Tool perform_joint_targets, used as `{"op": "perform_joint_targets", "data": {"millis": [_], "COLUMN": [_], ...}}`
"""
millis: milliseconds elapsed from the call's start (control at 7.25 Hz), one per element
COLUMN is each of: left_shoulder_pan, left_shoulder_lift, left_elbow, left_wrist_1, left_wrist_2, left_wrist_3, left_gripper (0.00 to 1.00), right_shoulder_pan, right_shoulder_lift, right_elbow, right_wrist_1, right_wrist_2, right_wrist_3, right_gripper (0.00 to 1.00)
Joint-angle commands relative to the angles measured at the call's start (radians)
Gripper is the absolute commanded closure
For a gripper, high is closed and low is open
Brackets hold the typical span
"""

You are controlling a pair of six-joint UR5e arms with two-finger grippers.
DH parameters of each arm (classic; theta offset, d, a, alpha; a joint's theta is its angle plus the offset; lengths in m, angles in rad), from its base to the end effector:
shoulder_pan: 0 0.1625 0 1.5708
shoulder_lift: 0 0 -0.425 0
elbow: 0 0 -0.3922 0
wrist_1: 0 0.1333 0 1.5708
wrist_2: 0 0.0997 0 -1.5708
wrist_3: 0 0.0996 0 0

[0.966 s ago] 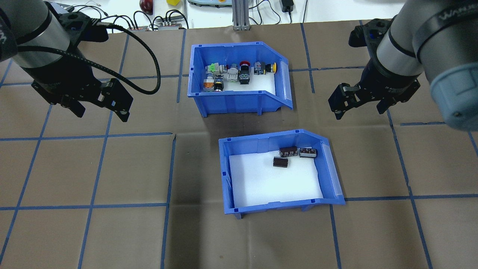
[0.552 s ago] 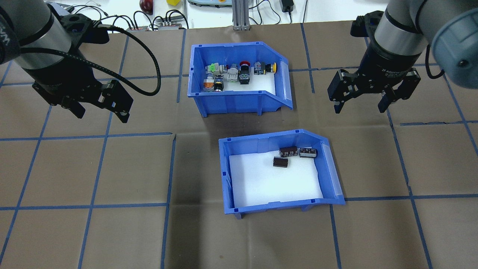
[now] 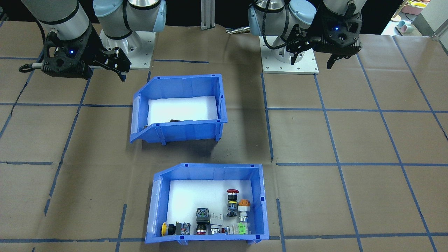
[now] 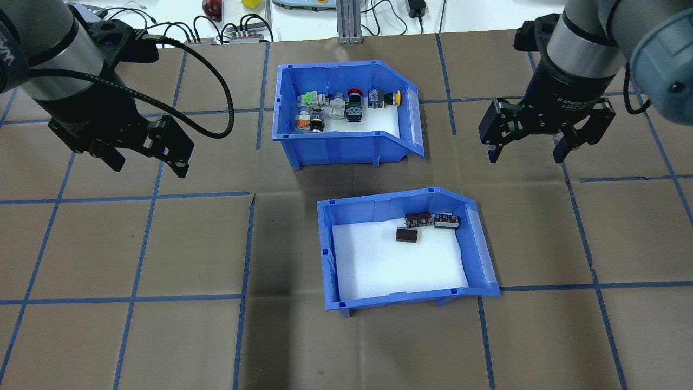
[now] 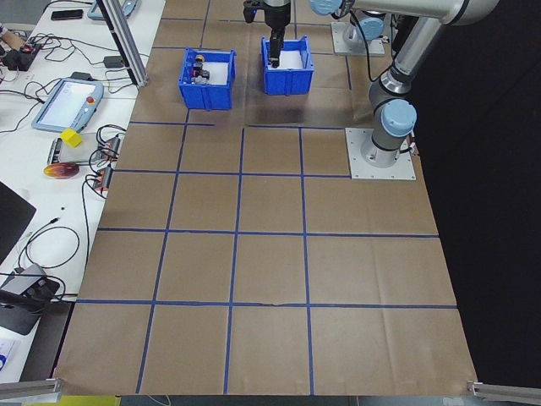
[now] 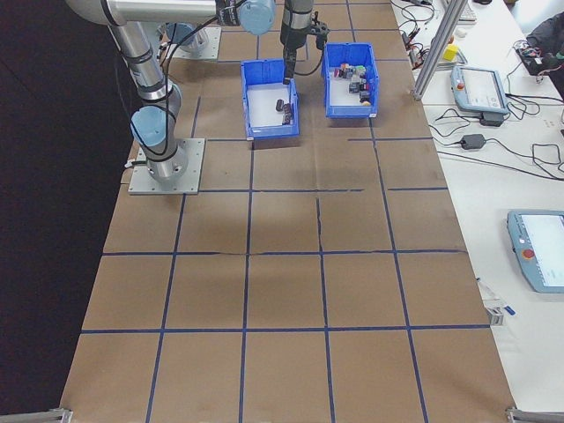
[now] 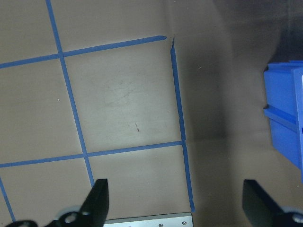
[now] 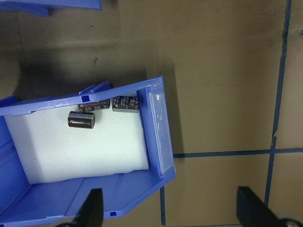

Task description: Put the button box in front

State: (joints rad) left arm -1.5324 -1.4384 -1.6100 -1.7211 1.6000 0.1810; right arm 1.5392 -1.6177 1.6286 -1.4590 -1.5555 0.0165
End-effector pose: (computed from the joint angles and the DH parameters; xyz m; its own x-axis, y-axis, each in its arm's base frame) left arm -0.1139 -0.4329 0.5152 -0.9895 0.1435 -0.0184 0.1421 0.9879 0.0614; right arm 0.1203 -0.4630 0.4717 -0.9987 0.0498 -0.0132 0.0478 0.9913 0.1226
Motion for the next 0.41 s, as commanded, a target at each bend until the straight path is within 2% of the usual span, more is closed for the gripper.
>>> {"op": "perform_joint_targets", "data": {"millis": [0, 276], "left_shoulder_pan": [0.000, 0.000], "left_shoulder_lift": [0.001, 0.003], "left_elbow": [0.001, -0.001], "left_wrist_1": [0.000, 0.000], "left_wrist_2": [-0.003, 0.000], "left_wrist_3": [0.000, 0.000], "left_gripper": [0.00, 0.00], "right_shoulder_pan": [-0.002, -0.001], "right_shoulder_lift": [-0.004, -0.004], "right_elbow": [-0.001, 0.000], "right_wrist_1": [-0.001, -0.006], "right_wrist_2": [-0.001, -0.001], "right_wrist_3": [0.000, -0.001], "right_gripper": [0.00, 0.00]}}
